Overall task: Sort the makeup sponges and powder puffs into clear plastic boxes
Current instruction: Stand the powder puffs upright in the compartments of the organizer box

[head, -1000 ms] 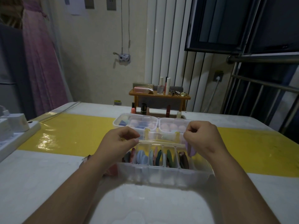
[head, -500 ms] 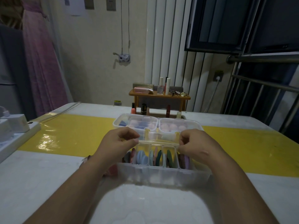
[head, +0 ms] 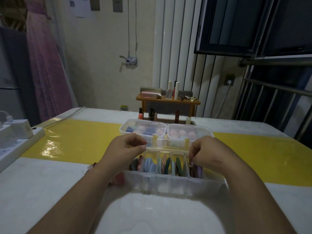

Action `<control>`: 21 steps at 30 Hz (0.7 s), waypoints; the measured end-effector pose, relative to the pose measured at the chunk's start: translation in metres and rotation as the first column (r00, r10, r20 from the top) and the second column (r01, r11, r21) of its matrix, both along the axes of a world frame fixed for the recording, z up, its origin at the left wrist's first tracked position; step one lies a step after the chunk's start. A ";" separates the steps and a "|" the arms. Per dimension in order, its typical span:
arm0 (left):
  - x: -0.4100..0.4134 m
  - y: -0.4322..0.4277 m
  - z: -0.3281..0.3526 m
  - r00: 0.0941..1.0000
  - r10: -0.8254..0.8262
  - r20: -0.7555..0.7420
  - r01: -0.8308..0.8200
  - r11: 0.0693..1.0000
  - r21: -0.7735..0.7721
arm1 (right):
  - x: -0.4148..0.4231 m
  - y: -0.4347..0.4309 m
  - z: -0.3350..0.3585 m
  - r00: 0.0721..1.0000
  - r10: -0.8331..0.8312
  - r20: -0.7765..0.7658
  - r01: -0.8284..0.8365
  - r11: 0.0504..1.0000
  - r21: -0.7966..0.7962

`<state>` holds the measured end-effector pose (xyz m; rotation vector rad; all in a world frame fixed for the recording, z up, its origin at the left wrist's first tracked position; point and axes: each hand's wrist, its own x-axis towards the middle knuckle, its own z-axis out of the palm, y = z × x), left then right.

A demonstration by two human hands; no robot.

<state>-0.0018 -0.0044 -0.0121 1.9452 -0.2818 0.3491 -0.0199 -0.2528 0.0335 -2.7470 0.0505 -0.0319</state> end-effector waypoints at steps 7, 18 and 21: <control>-0.001 0.000 0.001 1.000 -0.002 -0.012 0.002 1.000 -0.005 | 0.002 0.002 -0.003 0.999 -0.051 0.004 0.051 0.998 -0.046; 0.002 0.001 -0.002 1.000 0.031 -0.006 -0.030 0.999 0.025 | -0.002 0.000 0.001 0.998 -0.046 0.038 0.045 0.999 0.027; 0.007 0.003 -0.006 0.991 0.137 -0.007 -0.136 0.989 0.061 | -0.001 0.003 -0.004 0.999 -0.032 -0.010 0.032 0.999 -0.002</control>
